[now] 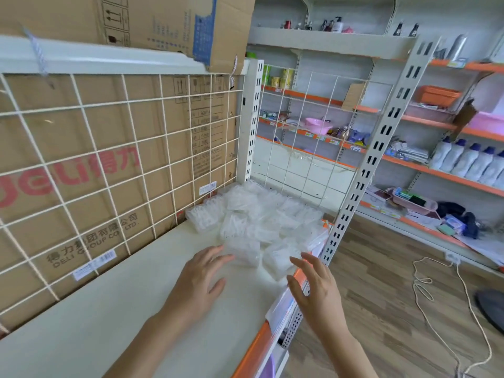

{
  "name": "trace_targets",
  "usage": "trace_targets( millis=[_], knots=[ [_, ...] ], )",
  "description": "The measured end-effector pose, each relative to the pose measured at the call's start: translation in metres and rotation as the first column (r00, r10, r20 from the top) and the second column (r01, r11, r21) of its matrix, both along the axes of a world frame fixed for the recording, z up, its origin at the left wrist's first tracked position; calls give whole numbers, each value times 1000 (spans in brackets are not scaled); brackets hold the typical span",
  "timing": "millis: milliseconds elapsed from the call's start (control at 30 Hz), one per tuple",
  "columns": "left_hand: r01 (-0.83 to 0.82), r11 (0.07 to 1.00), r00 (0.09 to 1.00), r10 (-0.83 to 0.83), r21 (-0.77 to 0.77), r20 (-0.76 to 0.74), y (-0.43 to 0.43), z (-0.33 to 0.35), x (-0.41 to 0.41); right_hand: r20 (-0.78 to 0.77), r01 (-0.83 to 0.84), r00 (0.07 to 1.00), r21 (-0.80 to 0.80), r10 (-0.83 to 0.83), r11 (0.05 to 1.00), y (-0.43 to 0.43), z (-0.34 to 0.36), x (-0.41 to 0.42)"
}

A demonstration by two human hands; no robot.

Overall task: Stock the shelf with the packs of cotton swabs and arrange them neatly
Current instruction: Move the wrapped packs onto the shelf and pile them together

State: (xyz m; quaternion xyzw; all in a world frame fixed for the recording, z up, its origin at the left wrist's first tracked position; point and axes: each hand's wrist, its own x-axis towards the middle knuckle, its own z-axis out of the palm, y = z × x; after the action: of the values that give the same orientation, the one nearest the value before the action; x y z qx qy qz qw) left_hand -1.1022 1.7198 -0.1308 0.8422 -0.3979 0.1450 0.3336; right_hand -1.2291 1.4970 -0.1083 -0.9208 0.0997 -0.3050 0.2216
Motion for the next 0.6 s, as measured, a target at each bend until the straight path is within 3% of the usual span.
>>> trace_targets(
  millis=[333,600],
  knots=[
    [-196,979,980,194,50,44,107,9,-76,-61,37,998,43,-34,998,30,2,-53],
    [-425,893,905,421,146,60,196,10,-145,-89,-72,993,29,74,997,74,-5,-82]
  ],
)
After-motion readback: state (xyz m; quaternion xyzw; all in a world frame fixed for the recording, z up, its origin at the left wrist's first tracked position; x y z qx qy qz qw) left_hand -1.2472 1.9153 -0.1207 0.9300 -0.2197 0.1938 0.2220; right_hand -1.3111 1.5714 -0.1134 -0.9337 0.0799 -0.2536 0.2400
